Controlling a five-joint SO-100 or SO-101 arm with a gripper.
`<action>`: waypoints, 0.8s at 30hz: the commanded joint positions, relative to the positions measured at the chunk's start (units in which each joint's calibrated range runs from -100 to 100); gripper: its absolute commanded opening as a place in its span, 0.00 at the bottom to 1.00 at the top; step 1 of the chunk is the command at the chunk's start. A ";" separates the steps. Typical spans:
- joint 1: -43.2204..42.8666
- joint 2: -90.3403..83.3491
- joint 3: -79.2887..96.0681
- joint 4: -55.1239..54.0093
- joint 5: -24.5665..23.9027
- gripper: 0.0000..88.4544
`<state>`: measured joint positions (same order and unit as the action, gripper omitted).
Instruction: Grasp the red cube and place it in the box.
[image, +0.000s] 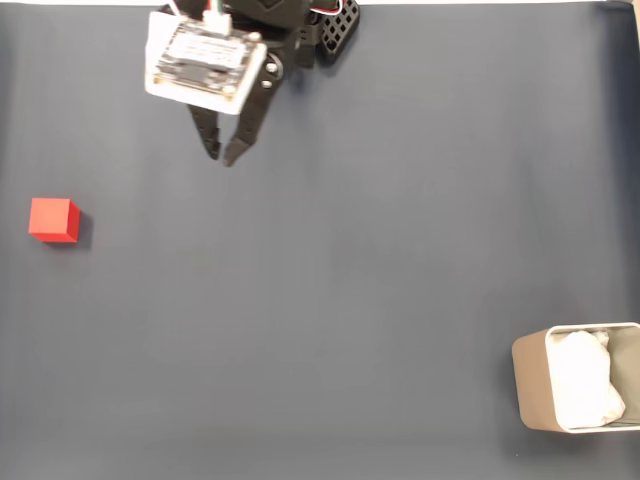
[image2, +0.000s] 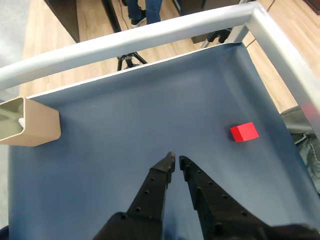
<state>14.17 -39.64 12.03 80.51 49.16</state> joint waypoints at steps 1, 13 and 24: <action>3.02 0.13 -1.53 -1.82 0.20 0.00; 12.89 0.30 4.58 -8.46 1.47 0.00; 19.71 1.52 10.33 -14.77 1.95 0.00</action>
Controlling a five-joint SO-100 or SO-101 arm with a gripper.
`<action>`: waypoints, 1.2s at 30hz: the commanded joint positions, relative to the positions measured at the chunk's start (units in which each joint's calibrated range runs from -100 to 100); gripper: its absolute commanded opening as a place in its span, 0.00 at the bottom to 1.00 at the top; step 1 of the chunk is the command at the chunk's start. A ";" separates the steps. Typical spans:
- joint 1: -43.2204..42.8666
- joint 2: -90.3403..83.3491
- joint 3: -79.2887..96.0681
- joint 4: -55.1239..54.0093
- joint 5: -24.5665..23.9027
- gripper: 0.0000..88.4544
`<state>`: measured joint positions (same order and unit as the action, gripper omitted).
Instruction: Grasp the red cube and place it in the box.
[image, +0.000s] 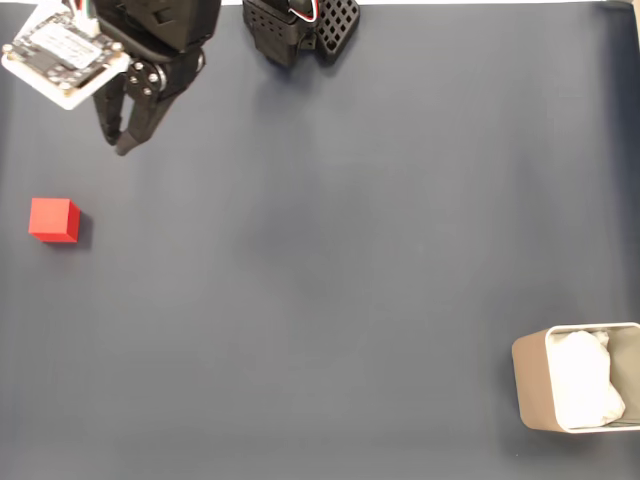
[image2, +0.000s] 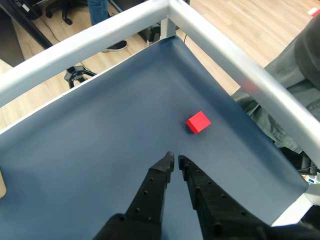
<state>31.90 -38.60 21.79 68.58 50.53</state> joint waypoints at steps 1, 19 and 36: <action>2.55 0.65 1.11 -3.74 0.68 0.00; 8.87 7.67 5.49 -15.30 1.76 0.05; 11.78 10.96 18.36 -30.87 2.74 0.16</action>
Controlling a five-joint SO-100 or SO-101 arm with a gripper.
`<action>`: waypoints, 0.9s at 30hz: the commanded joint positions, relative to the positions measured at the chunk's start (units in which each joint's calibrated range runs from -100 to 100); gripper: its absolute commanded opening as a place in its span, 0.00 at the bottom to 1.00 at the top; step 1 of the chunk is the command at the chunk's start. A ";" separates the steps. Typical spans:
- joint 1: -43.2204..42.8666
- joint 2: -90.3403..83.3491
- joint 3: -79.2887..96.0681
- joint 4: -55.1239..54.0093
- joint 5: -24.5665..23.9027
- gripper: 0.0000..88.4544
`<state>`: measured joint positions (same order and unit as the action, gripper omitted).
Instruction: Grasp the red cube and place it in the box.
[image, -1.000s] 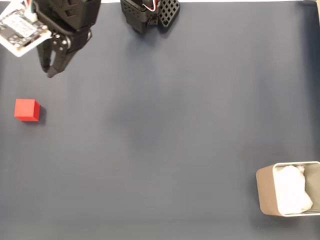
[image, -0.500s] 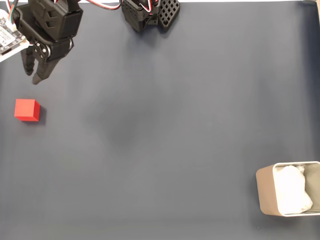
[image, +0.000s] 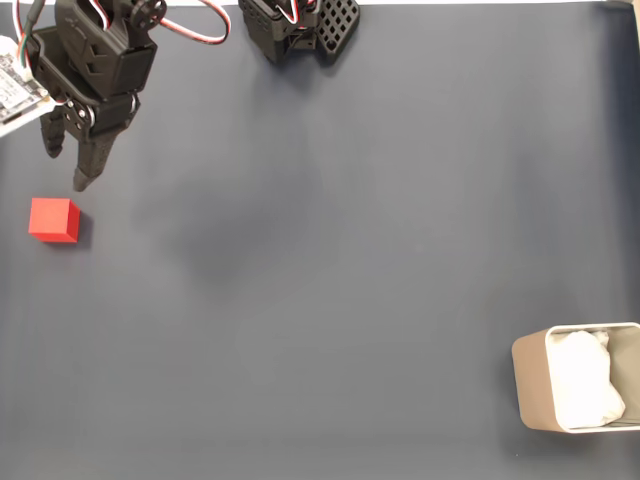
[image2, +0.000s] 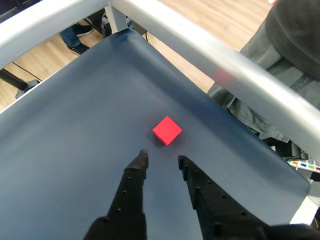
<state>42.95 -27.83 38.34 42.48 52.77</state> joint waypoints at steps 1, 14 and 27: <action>0.87 0.45 2.72 -6.01 0.54 0.17; 1.79 5.48 4.36 -9.86 0.39 0.23; 2.00 11.89 4.36 -16.01 -0.05 0.35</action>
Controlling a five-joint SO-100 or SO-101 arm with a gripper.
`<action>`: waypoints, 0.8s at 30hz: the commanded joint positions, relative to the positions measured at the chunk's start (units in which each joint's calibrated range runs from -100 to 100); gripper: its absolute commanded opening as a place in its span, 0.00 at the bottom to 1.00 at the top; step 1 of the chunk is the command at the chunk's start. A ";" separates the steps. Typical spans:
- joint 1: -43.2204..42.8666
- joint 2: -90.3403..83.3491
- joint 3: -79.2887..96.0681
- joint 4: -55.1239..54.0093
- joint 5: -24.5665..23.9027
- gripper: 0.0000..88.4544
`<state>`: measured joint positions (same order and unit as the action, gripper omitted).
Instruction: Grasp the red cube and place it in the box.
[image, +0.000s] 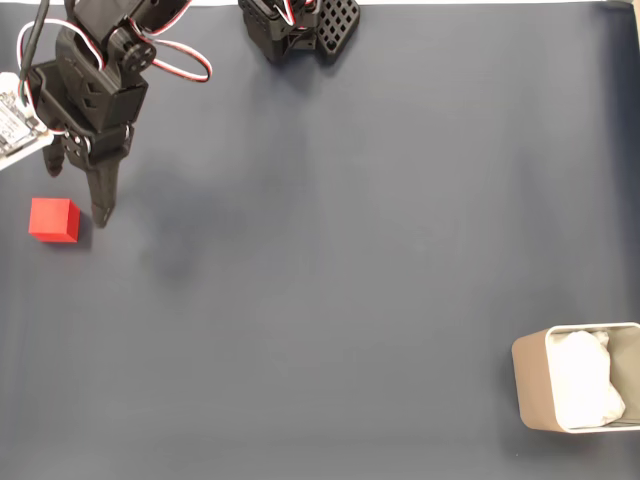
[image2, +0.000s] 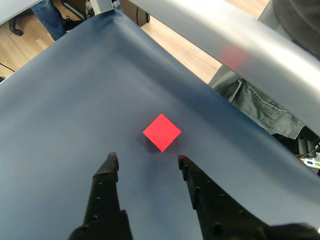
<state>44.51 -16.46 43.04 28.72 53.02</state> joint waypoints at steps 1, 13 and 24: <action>0.45 1.03 -0.34 -2.82 -0.34 0.36; 0.23 6.84 -0.61 -8.80 -0.93 0.40; 0.45 12.47 -0.79 -13.97 -0.73 0.40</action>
<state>44.66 -4.30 43.04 16.63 52.38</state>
